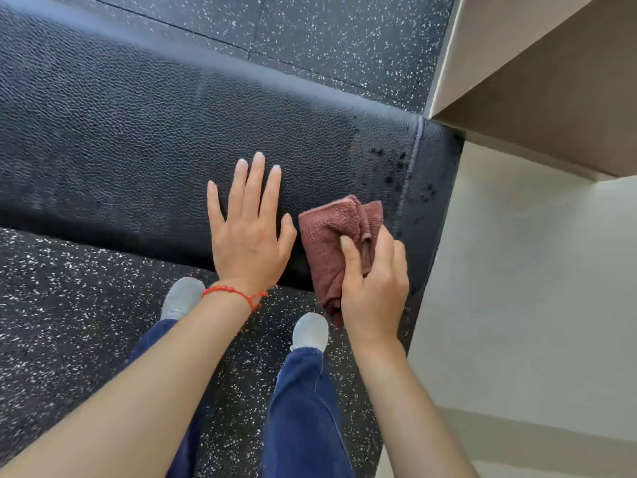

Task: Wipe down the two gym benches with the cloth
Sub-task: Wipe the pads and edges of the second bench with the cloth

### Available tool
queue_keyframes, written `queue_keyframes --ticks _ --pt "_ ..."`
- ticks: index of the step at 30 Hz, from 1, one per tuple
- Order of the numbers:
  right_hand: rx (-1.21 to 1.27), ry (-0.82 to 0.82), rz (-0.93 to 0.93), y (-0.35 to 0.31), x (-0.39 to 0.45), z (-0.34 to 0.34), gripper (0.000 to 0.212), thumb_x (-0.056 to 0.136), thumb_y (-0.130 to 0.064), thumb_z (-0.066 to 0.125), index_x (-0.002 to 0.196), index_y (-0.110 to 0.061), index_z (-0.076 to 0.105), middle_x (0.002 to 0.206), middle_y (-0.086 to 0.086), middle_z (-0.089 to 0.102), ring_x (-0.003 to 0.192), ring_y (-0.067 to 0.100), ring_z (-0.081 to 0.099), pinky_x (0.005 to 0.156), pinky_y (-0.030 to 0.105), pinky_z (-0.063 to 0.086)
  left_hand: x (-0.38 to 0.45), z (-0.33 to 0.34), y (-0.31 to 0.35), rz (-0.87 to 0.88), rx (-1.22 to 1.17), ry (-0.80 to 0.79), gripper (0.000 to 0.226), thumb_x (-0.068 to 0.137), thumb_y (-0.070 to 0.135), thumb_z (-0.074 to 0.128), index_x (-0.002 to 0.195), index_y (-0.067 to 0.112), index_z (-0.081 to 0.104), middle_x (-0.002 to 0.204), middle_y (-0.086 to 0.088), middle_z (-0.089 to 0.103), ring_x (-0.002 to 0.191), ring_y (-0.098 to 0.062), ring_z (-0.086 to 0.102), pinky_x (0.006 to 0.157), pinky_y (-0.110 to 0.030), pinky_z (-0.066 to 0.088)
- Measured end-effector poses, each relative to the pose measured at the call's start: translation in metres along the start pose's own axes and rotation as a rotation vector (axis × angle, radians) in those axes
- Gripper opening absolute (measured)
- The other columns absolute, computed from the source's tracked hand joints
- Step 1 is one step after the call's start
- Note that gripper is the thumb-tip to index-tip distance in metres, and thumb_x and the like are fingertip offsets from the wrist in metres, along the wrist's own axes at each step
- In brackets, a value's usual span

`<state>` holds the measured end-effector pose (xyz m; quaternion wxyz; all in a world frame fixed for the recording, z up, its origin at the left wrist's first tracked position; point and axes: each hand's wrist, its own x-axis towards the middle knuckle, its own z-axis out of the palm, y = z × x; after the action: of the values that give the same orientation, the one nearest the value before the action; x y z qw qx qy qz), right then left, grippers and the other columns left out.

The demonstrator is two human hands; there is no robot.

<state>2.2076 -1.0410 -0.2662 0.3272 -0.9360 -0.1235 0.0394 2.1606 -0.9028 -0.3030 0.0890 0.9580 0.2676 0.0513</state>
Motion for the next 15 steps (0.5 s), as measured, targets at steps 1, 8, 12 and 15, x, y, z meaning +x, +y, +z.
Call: queue_keyframes --ticks 1,8,12,15 --pt "0.002 0.002 -0.023 0.001 0.004 0.0 0.056 0.092 -0.047 0.042 0.113 0.003 0.056 0.088 0.014 0.059 0.082 0.026 0.056 0.073 0.028 0.042 -0.001 0.0 0.0 0.004 0.006 0.001 0.056 0.089 0.027 0.043 0.141 0.009 0.038 0.15 -0.012 0.03 0.139 -0.028 0.025 0.111 -0.056 0.014" --pt "-0.003 0.036 -0.157 0.007 0.036 0.003 0.054 0.091 -0.044 0.045 0.111 0.004 0.059 0.084 0.015 0.059 0.077 0.029 0.058 0.07 0.032 0.046 0.0 0.002 0.002 -0.001 0.028 0.034 0.056 0.089 0.028 0.039 0.142 0.009 0.038 0.15 -0.011 0.03 0.139 -0.027 0.024 0.111 -0.055 0.014" --pt "0.004 0.108 -0.127 0.003 0.096 0.005 0.049 0.088 -0.04 0.052 0.112 0.003 0.059 0.089 0.02 0.06 0.083 0.034 0.058 0.069 0.028 0.034 -0.001 0.004 0.002 0.0 0.025 0.055 0.056 0.089 0.029 0.039 0.141 0.009 0.039 0.15 -0.01 0.031 0.139 -0.026 0.025 0.111 -0.055 0.015" --pt "-0.013 0.12 -0.126 0.007 0.14 0.002 0.043 0.09 -0.036 0.054 0.112 0.0 0.057 0.094 0.02 0.059 0.089 0.034 0.056 0.069 0.029 0.03 -0.001 0.005 0.002 0.006 0.02 0.065 0.055 0.089 0.03 0.039 0.141 0.01 0.039 0.15 -0.01 0.031 0.139 -0.026 0.025 0.111 -0.054 0.013"
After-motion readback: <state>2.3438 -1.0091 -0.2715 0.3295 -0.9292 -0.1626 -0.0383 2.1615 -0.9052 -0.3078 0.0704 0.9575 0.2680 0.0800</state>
